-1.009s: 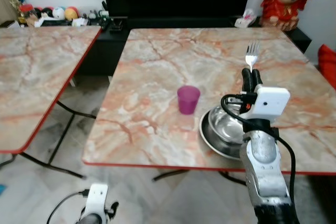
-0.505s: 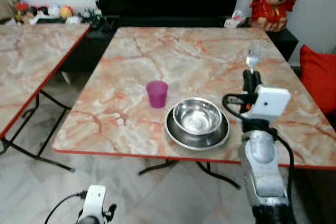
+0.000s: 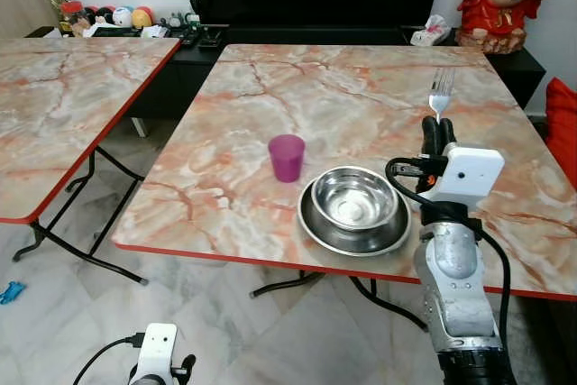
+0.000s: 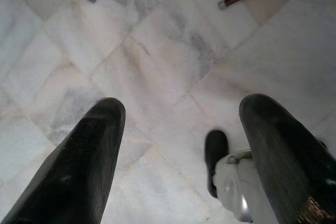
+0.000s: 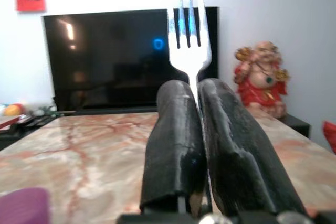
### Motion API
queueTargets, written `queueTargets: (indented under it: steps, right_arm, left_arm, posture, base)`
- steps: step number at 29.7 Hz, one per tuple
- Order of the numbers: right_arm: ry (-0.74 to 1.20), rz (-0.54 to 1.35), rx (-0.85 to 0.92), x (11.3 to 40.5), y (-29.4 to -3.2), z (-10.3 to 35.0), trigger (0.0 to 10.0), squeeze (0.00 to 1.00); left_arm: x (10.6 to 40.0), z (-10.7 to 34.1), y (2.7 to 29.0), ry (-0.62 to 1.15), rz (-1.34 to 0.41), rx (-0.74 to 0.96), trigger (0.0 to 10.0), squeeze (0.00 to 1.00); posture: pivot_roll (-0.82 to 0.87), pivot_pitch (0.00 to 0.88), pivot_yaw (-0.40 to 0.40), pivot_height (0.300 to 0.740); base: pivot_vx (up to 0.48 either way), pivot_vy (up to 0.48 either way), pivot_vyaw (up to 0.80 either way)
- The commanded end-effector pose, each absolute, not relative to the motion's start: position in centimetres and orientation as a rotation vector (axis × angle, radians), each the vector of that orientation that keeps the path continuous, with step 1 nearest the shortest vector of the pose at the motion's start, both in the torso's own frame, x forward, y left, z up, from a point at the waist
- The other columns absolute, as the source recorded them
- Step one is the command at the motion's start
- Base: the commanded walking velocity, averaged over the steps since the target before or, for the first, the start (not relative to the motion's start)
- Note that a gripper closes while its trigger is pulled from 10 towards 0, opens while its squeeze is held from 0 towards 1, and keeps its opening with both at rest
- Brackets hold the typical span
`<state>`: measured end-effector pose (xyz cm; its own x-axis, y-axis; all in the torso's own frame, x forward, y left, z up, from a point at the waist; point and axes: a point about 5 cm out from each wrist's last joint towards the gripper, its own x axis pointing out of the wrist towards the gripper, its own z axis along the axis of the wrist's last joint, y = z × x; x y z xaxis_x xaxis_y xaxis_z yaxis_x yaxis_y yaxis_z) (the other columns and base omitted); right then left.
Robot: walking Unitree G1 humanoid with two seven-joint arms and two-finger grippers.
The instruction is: Setting the table
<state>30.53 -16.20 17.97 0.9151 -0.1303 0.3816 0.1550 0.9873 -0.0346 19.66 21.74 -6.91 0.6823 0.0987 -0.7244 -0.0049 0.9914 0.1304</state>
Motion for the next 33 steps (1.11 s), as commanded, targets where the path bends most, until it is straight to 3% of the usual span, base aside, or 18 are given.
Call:
queueTargets:
  steps: [1,13,19,26,33]
  right_arm:
    - [-0.385,-0.138,-0.062,30.8,-15.8,18.1,10.0,0.00]
    - [-0.373,-0.165,-0.086,31.0,-16.6,18.1,10.0,0.00]
    - [-0.358,-0.219,-0.133,31.3,-18.2,18.3,10.0,0.00]
    - [-0.275,-0.344,-0.239,31.8,-22.7,18.5,10.0,0.00]
    - [-0.195,-0.300,-0.275,32.2,-23.1,18.1,10.0,0.00]
  left_arm:
    - [19.4,-7.0,22.2,0.837,0.059,0.131,10.0,0.00]
    - [19.3,-7.1,22.1,0.844,0.055,0.130,10.0,0.00]
    - [19.3,-7.1,22.1,0.844,0.056,0.125,10.0,0.00]
    - [19.5,-7.0,21.9,0.843,0.054,0.123,10.0,0.00]
    - [19.3,-7.1,22.0,0.846,0.055,0.119,10.0,0.00]
  posture:
    - [0.05,0.002,0.034,0.740]
    - [0.05,0.005,0.037,0.740]
    - [0.05,0.005,0.037,0.740]
    - [0.04,0.005,0.038,0.740]
    - [0.04,0.006,0.038,0.740]
  base:
    - [0.000,0.000,0.00]
    - [0.000,0.000,0.00]
    - [0.000,0.000,0.00]
    - [0.000,0.000,0.00]
    - [0.000,0.000,0.00]
